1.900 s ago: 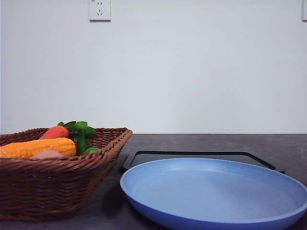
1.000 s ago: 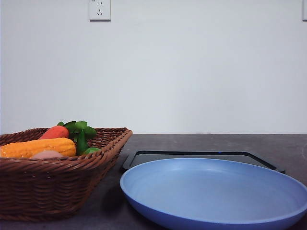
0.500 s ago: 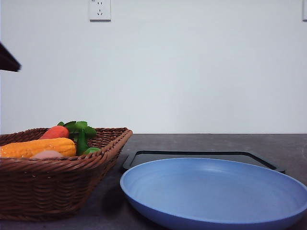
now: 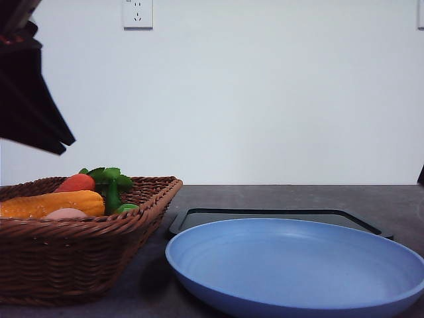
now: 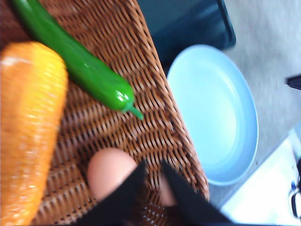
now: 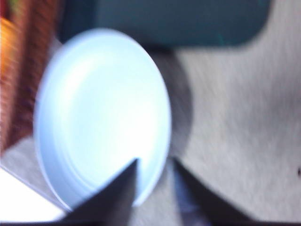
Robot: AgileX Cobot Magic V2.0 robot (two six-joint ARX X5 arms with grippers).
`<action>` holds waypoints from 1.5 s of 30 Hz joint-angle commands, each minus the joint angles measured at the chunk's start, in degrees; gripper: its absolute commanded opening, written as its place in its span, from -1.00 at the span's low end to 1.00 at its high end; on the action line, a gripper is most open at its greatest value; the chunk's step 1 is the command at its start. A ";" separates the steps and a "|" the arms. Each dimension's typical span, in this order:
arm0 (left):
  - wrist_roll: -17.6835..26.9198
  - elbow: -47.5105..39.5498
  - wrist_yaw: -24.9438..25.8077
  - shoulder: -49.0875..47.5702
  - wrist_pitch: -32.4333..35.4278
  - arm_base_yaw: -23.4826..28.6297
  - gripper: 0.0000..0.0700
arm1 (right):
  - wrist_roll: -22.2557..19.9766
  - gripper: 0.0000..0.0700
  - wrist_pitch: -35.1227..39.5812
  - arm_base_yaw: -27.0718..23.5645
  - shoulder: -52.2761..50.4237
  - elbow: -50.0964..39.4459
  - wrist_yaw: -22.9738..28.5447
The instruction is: Transfer egg from basket to plate and serve
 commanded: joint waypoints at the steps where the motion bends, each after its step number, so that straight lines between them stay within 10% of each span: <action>1: 0.89 1.09 0.34 1.02 0.93 -0.50 -0.17 | -1.03 -0.25 0.37 0.47 2.72 0.70 -0.15; 14: 0.21 1.09 0.14 1.53 3.67 -0.65 -0.03 | 0.79 -0.32 11.54 6.64 18.16 0.70 -0.15; 23: 0.26 1.09 -0.57 1.53 3.41 -0.63 -0.03 | 2.47 -1.00 15.45 8.40 22.22 0.70 -0.13; 36: -1.98 1.09 -1.10 1.55 0.13 -0.78 0.32 | 2.65 -1.00 11.14 4.59 13.03 0.72 0.66; 45: -5.15 1.11 -12.72 1.91 -1.57 -7.22 0.32 | 2.61 -1.00 7.68 1.21 5.75 0.72 3.34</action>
